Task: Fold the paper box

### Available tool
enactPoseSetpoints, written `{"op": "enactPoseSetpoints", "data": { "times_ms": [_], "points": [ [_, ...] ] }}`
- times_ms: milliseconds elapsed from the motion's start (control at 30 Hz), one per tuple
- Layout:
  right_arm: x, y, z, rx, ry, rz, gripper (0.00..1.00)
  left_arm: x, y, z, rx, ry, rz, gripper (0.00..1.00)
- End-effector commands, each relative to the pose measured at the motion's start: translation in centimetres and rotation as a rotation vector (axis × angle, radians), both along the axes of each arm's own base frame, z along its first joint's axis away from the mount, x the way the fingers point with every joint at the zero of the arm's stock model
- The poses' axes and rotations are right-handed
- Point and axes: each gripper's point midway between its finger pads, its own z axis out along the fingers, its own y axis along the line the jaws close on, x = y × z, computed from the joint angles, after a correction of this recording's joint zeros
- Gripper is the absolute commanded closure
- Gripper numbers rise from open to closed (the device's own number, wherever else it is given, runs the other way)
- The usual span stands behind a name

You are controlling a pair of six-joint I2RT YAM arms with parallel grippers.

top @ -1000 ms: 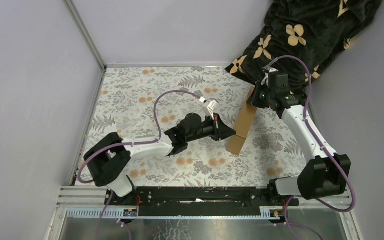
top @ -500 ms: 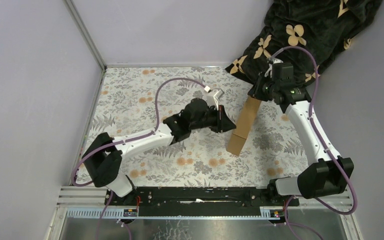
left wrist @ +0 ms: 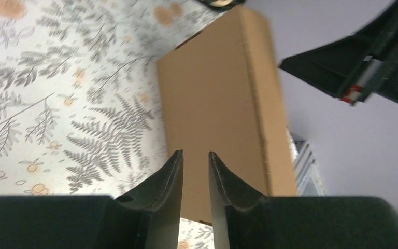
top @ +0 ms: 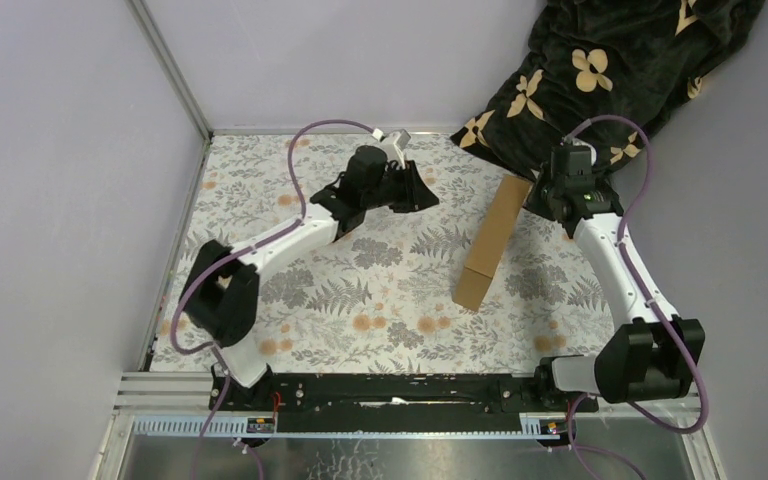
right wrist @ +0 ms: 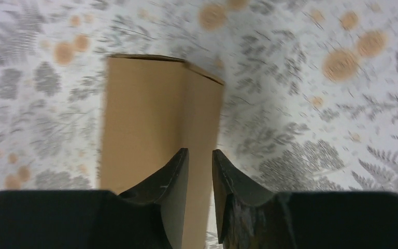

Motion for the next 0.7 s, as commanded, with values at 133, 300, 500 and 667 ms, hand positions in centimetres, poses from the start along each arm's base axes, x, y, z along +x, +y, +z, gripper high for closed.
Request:
{"op": "enactPoseSetpoints", "data": {
  "times_ms": [133,300,500,667],
  "points": [
    [2.0,-2.9,-3.6,0.000,0.022,-0.149,0.69,0.5,-1.2,-6.9,0.044,0.121,-0.074,0.69],
    [5.5,-0.8,-5.6,0.066,0.066,-0.056,0.73,-0.3,-0.5,-8.2,0.056,0.142,-0.065,0.70],
    [9.5,5.5,-5.7,0.196,0.042,0.170,0.74,-2.1,1.7,-9.3,0.100,0.151,-0.025,0.70],
    [10.3,9.7,-5.5,0.268,0.030,0.328,0.74,-3.8,1.7,-9.5,0.059,0.174,-0.033,0.70]
  ]
}}
